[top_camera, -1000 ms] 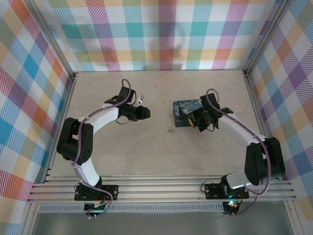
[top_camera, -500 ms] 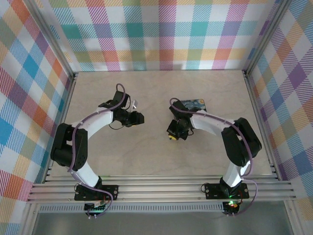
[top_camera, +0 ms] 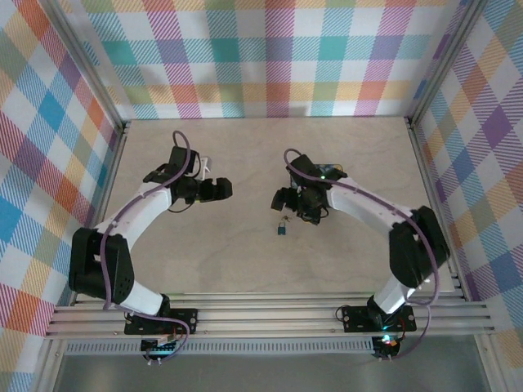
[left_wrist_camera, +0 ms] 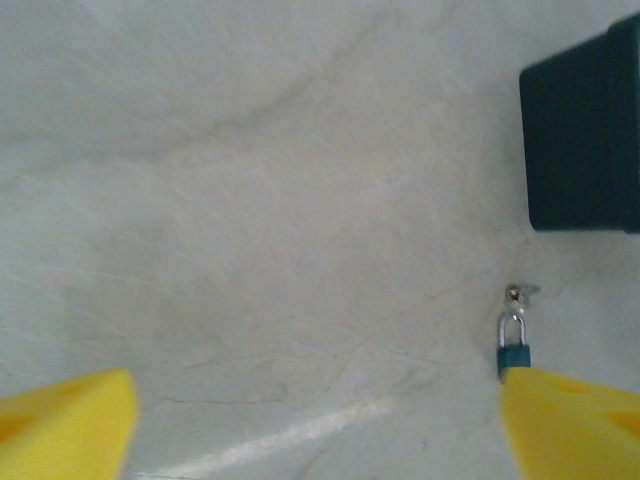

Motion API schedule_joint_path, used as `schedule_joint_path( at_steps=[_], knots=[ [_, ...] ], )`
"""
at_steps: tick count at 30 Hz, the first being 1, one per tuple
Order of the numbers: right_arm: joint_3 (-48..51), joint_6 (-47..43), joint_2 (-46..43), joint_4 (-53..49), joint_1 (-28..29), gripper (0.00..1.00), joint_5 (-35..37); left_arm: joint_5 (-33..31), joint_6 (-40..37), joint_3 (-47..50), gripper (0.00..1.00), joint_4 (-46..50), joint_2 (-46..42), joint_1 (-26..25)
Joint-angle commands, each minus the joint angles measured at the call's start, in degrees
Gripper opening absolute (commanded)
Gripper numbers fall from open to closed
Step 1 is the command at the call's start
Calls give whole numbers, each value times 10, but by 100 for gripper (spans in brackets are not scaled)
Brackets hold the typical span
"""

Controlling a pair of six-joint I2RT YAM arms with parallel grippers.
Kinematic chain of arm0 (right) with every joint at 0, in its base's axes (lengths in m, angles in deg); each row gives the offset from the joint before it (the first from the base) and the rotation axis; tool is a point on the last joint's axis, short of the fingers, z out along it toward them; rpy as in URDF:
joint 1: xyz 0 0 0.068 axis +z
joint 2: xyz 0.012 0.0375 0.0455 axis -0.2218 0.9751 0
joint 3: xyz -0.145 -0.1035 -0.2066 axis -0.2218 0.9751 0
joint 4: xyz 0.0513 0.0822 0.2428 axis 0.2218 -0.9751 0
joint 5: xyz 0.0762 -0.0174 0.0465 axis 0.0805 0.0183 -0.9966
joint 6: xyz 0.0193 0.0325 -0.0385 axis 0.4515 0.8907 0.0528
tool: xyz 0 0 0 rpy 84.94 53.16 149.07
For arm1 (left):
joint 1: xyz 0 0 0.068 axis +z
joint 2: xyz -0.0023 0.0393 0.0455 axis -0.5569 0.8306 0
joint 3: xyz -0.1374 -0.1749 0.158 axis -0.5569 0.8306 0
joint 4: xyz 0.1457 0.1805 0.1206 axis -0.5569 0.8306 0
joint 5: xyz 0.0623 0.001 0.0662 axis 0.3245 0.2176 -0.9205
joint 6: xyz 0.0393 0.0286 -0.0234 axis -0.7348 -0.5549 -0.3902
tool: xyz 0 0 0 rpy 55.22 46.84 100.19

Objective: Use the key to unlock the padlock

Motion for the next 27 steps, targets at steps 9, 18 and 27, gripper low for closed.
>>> schedule_joint_path(
  at_steps=[9,18,27],
  knots=[
    [94,-369,-186,143,-125,100,248,-184,-126,69,100,-199,-129,32],
    [308,-428,-202,459,-315,100,140,-270,-155,212,100,-327,-131,46],
    [457,-403,-164,704,-320,100,103,-277,-108,383,100,-524,-162,94]
  ],
)
